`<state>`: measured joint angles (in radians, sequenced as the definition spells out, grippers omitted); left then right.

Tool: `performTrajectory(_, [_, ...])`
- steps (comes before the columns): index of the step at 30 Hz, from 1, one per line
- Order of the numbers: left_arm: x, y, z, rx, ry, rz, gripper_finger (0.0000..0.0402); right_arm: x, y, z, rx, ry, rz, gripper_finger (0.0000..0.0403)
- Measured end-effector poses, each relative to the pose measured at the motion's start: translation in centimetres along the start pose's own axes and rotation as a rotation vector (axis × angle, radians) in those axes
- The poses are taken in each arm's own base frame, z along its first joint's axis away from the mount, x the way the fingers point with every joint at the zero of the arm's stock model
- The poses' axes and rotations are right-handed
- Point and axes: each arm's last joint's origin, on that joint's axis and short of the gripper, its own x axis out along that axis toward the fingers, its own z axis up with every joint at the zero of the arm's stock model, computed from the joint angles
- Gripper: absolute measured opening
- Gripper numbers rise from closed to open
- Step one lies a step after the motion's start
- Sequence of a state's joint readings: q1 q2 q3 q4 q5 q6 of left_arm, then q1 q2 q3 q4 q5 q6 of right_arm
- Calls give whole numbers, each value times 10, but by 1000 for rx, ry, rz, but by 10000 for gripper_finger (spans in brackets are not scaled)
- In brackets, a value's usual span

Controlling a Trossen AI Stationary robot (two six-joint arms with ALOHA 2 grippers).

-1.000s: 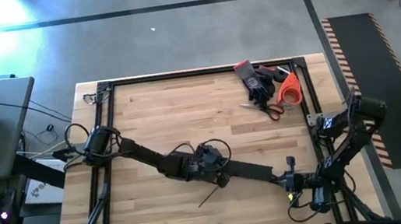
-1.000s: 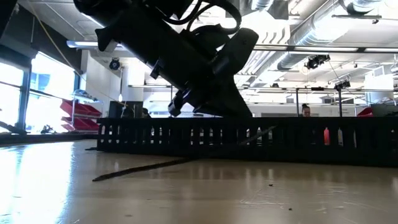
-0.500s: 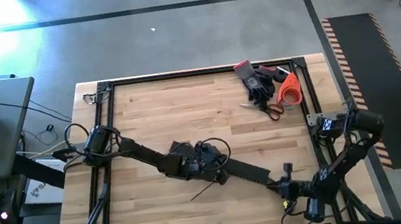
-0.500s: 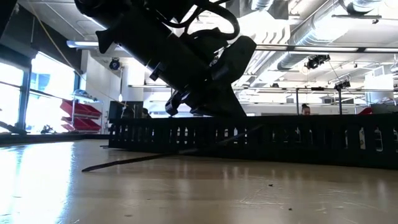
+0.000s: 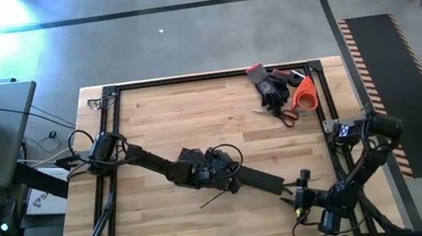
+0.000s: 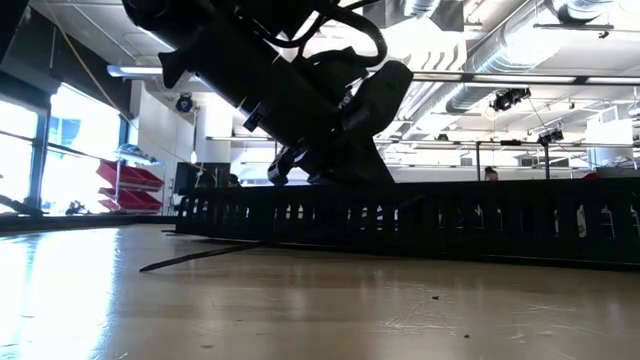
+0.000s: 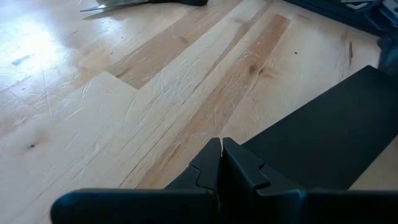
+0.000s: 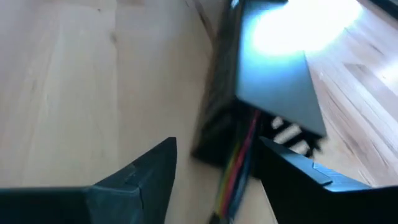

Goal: Ziptie cables
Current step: Close the black cable duct

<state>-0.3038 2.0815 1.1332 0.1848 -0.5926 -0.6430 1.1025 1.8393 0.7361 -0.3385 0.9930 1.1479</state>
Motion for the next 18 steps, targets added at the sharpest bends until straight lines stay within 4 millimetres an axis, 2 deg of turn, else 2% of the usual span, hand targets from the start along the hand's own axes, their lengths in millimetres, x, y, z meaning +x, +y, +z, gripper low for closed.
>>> performTrajectory(4, [0, 0, 0, 0, -2, 1, 0, 9, 3, 9, -17, -23, 9, 204])
performTrajectory(8, [0, 0, -1, 2, -5, 12, 0, 17, 3, 16, -2, -17, 4, 176])
performTrajectory(18, [0, 1, -1, -1, -8, 22, 0, 19, 2, 18, 101, -37, -10, 36])
